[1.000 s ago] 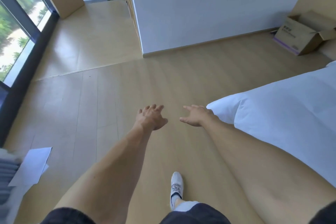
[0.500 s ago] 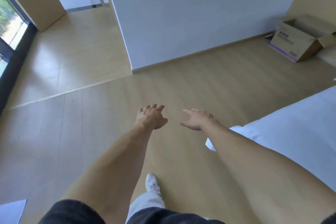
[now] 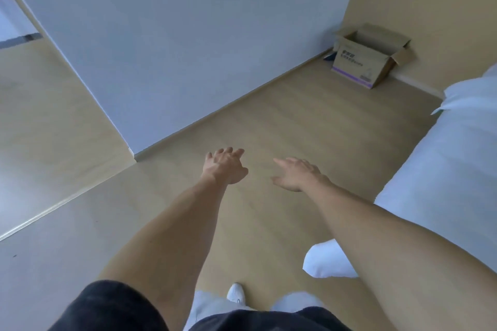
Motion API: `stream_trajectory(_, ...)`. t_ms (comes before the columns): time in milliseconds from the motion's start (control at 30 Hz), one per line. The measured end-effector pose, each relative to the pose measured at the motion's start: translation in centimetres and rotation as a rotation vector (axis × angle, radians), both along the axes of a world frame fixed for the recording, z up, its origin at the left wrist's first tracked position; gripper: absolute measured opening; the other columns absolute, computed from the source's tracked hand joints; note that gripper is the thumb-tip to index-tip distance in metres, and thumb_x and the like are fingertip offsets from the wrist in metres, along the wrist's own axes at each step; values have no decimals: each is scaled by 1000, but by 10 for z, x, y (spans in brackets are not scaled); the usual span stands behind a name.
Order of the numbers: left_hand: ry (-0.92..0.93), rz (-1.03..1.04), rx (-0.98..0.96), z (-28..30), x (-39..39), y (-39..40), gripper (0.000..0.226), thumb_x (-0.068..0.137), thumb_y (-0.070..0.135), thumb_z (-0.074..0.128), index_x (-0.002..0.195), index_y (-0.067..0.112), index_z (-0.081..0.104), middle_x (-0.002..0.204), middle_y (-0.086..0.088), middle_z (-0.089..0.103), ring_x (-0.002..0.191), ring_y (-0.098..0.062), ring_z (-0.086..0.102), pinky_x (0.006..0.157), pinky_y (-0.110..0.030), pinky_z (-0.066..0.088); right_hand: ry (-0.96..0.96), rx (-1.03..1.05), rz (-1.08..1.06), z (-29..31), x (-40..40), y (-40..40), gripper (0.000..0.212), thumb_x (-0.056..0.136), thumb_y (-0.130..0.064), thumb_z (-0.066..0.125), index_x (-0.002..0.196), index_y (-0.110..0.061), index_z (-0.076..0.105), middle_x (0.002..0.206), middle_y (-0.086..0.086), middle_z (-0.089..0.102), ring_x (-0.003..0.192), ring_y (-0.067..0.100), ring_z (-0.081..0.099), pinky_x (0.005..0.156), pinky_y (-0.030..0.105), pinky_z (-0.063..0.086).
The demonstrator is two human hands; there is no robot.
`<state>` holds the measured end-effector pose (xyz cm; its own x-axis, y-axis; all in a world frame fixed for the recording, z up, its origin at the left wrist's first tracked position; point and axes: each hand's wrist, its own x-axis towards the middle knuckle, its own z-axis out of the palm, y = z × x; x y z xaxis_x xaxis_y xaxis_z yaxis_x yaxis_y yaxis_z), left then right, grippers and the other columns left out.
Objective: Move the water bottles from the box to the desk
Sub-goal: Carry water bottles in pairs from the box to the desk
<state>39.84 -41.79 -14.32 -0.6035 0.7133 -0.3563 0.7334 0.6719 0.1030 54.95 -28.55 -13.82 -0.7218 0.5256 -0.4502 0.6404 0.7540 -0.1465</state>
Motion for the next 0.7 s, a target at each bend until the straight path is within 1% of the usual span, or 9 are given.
stream_trajectory(167,-9,-129,-15,0,-50,78,65,96,45,47,156,32,26,156,1,37,144,-24,32,117,-45,26,-6,13,-137,0,-32,58,71,90,-64,51,152,-34,31,153,7,41,138,30,41,111,44,37)
stream_trajectory(400,-20,-271,7,-13,-92,198,64,97,43,48,156,31,27,156,0,36,145,-23,31,118,-44,24,-28,-15,-281,-18,-73,159,69,90,-63,51,150,-34,33,153,4,39,138,29,39,108,44,35)
stream_trajectory(567,13,-292,6,-8,-147,300,64,98,43,48,156,30,27,157,0,36,146,-24,30,120,-46,22,13,-49,-314,-29,-125,251,72,91,-62,51,153,-35,28,154,4,37,140,29,37,110,44,34)
stream_trajectory(700,-4,-280,-6,4,-184,382,63,98,41,48,156,30,27,157,0,36,146,-24,31,119,-45,23,-7,-73,-326,-21,-158,330,71,92,-62,50,154,-35,27,155,4,36,141,29,36,111,44,34)
